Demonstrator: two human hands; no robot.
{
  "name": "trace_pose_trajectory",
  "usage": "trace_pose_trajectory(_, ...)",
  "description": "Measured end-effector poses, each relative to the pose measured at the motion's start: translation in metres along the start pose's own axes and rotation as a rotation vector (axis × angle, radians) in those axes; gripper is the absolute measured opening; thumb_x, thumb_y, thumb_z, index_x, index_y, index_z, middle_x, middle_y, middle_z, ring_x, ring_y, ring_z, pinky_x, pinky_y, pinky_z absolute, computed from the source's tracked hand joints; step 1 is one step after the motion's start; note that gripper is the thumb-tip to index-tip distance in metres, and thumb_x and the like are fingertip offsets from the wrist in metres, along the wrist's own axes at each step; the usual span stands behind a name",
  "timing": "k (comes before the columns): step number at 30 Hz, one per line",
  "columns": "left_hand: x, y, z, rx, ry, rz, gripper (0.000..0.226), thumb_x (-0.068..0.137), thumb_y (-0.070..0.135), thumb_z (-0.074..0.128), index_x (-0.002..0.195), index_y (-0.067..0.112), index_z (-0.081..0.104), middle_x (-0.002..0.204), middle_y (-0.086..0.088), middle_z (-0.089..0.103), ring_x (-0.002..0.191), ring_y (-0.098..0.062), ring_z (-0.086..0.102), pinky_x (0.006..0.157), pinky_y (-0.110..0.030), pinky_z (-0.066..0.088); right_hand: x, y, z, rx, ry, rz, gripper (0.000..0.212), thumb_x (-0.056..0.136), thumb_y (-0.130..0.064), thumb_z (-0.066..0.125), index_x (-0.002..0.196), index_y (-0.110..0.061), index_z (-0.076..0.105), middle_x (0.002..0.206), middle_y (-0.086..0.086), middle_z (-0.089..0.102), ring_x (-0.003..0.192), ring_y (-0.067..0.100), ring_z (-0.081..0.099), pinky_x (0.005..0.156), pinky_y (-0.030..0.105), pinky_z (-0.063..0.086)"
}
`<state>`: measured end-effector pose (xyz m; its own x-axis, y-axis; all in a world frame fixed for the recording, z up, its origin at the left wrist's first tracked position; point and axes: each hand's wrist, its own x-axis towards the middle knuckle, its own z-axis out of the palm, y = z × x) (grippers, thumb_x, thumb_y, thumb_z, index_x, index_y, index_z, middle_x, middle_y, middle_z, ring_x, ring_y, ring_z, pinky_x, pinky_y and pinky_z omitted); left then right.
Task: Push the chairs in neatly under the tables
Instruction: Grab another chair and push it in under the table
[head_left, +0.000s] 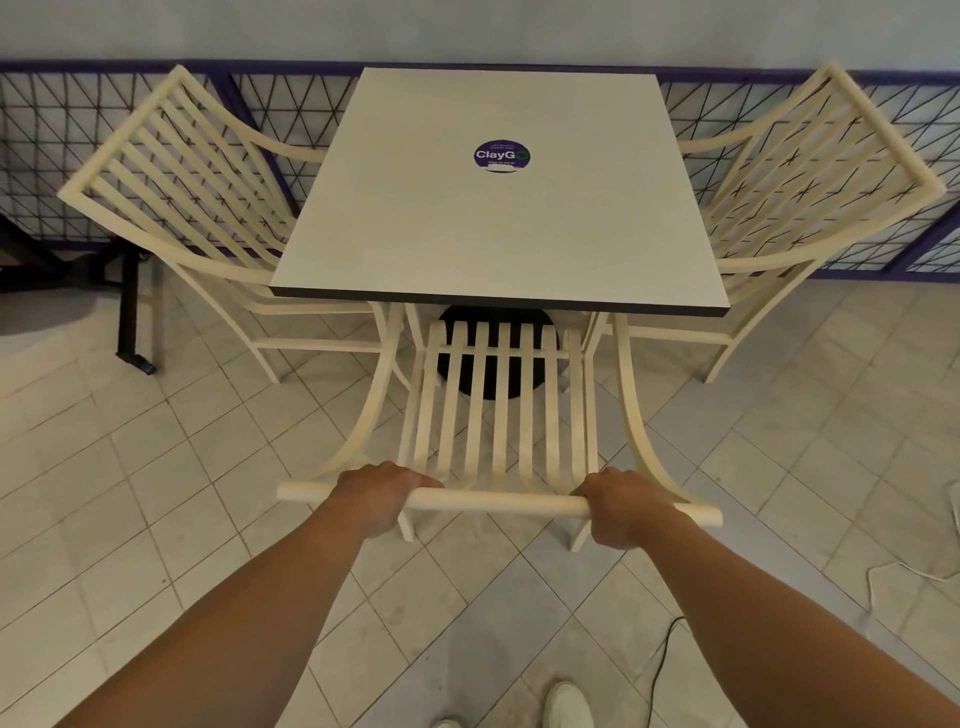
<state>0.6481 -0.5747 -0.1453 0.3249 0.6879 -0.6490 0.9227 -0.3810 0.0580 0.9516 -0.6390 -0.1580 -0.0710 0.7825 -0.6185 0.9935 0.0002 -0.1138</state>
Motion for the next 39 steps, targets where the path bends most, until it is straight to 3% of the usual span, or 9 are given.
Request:
trace_pose_trajectory(23,0.0,0.008,0.001,0.027,-0.027,0.012,0.086,0.091,-0.006,0.052,0.146,0.058,0.035,0.121,0.0,0.058,0.104,-0.026,0.062,0.088,-0.043,0.052,0.0,0.011,0.0,0.014,-0.01,-0.022,0.051,0.082,-0.017,0.068,0.131,-0.028,0.059,0.11,-0.002,0.06,0.094,0.016,0.059,0.088,0.032,0.052)
trace_pose_trajectory(32,-0.005,0.007,0.003,0.011,-0.007,0.007,0.083,0.092,-0.001,0.053,0.148,0.056,0.031,0.124,0.002,0.057,0.103,-0.023,0.062,0.077,-0.035,0.046,0.001,0.01,0.0,0.009,-0.025,-0.016,0.05,0.08,-0.019,0.067,0.128,-0.03,0.061,0.107,-0.004,0.062,0.092,0.015,0.06,0.085,0.032,0.053)
trace_pose_trajectory(36,-0.004,0.005,0.005,-0.028,0.014,0.004,0.073,0.092,0.032,0.062,0.152,0.052,0.026,0.135,0.006,0.056,0.114,-0.02,0.059,0.088,-0.038,0.047,-0.001,0.01,-0.002,0.006,-0.04,-0.037,0.04,0.083,-0.033,0.062,0.123,-0.034,0.062,0.104,-0.007,0.066,0.09,0.014,0.063,0.084,0.034,0.055)
trace_pose_trajectory(39,-0.006,0.007,0.004,-0.055,0.025,-0.008,0.08,0.084,0.057,0.062,0.154,0.048,0.025,0.141,0.01,0.054,0.121,-0.018,0.056,0.096,-0.04,0.046,-0.005,0.01,-0.004,0.016,-0.029,-0.062,0.042,0.086,-0.054,0.059,0.122,-0.034,0.062,0.107,-0.009,0.068,0.093,0.013,0.064,0.087,0.035,0.054)
